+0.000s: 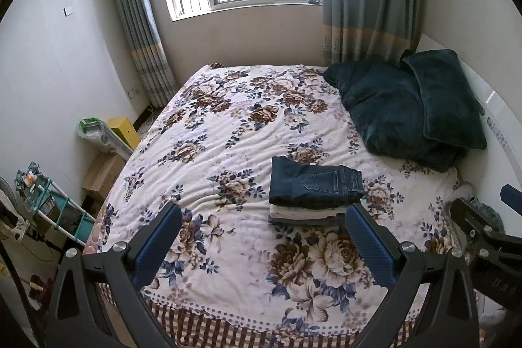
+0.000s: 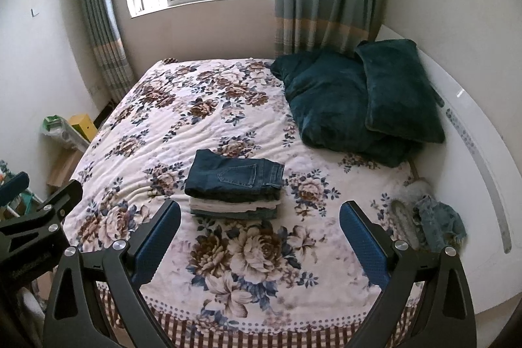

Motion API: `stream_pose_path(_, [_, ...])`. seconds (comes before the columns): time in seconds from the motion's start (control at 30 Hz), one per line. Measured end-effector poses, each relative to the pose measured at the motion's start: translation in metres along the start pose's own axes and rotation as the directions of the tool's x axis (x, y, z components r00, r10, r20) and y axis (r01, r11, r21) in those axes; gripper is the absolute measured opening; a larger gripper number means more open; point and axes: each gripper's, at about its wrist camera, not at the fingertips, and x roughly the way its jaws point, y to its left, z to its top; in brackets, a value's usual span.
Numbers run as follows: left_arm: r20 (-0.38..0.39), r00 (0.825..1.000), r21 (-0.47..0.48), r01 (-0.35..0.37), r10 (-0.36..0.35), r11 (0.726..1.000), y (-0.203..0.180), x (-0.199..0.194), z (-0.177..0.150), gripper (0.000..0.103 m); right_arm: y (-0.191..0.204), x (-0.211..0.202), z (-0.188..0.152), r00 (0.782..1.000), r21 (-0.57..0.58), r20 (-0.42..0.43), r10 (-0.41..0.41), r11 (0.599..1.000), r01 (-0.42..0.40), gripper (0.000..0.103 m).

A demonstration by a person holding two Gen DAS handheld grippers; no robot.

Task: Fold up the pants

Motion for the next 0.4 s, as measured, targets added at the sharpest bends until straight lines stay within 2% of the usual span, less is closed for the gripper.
stream_pose_path(0.4, [0.024,1.000,0.004,0.000,0.000,1.000,-0.014,-0.006,0.000,0.103,-0.001,-0.001,-0.009,1.000,0.020,-0.003,0.015,1.000,-0.015,0.100])
